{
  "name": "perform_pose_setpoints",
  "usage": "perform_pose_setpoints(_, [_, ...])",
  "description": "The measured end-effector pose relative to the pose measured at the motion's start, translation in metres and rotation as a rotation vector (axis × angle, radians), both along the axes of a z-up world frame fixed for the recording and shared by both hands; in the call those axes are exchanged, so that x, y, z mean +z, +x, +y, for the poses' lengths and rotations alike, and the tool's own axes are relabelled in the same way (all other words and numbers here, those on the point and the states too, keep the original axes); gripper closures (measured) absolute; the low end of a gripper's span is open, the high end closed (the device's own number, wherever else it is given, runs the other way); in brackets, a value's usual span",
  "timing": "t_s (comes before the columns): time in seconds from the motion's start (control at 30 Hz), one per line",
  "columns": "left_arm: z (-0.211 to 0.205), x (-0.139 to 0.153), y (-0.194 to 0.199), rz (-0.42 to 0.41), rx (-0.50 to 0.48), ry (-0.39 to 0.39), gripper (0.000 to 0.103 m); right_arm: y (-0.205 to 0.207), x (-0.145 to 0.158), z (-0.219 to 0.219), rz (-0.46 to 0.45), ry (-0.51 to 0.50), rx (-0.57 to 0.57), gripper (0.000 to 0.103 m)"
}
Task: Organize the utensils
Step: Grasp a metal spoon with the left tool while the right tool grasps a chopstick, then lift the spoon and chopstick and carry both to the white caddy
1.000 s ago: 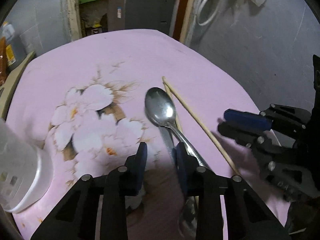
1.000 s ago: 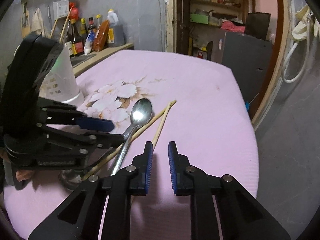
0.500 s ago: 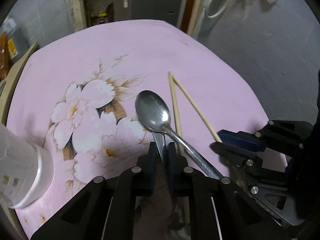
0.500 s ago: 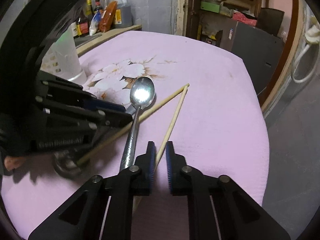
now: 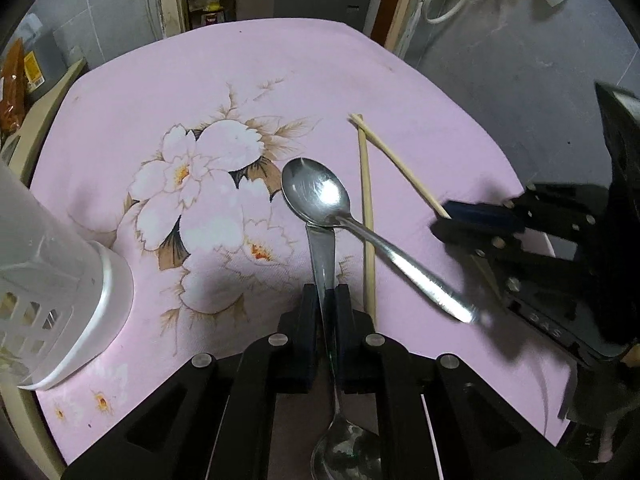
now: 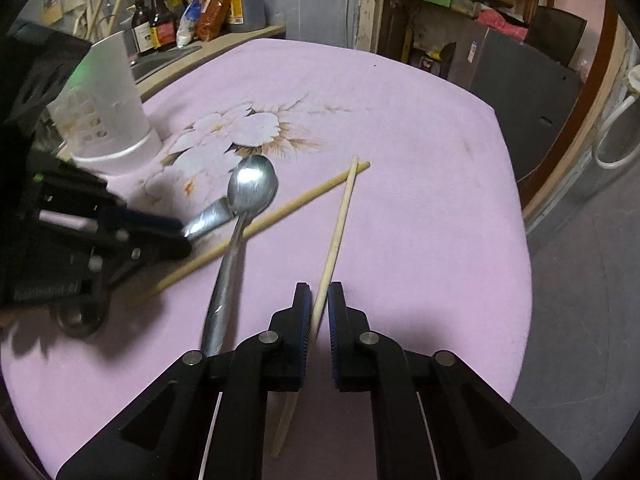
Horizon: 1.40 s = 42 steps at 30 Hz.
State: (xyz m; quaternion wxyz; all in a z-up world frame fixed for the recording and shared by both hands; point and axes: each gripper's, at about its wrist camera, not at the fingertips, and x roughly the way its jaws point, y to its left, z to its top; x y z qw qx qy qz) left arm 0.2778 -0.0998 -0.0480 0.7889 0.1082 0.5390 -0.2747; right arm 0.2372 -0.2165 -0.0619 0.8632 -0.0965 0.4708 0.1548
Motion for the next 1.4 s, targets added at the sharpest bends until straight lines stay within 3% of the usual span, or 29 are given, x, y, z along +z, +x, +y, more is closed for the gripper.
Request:
perform_pose_setpoints(0.17, [-0.004,-0.001,0.003,0.01,0.01,-0.003,0.096,0.018,-0.002,0.019,0.01,-0.077,0.024,0.098])
perform_pose_setpoints(0.27, [-0.005,-0.002,0.002,0.003,0.023,-0.016,0.097,0.023,-0.002,0.022,0.037,-0.074,0.017,0.098])
perform_pose_setpoints(0.43, [0.003,0.0,-0.005,0.01,0.063,-0.046,0.098,0.028,0.002,-0.005,0.131,0.128,-0.076,0.101])
perform_pose_setpoints(0.53, [0.011,0.001,-0.009,0.039,0.091,-0.07,0.1,0.018,0.005,-0.016,0.134,0.224,-0.107,0.101])
perform_pose_setpoints(0.67, [0.026,0.007,-0.018,0.039,0.135,-0.106,0.102,-0.012,0.015,-0.021,0.049,0.322,-0.107,0.101])
perform_pose_setpoints(0.8, [0.035,0.014,-0.032,-0.019,0.16,-0.111,0.103,-0.033,0.027,-0.017,-0.063,0.362,-0.098,0.101])
perform_pose_setpoints(1.13, [0.053,0.041,-0.072,-0.293,0.223,-0.201,0.103,-0.056,0.048,0.011,-0.339,0.325,-0.076,0.101])
perform_pose_setpoints(1.4, [0.06,0.065,-0.079,-0.492,0.286,-0.313,0.103,-0.07,0.071,0.029,-0.57,0.372,-0.062,0.101])
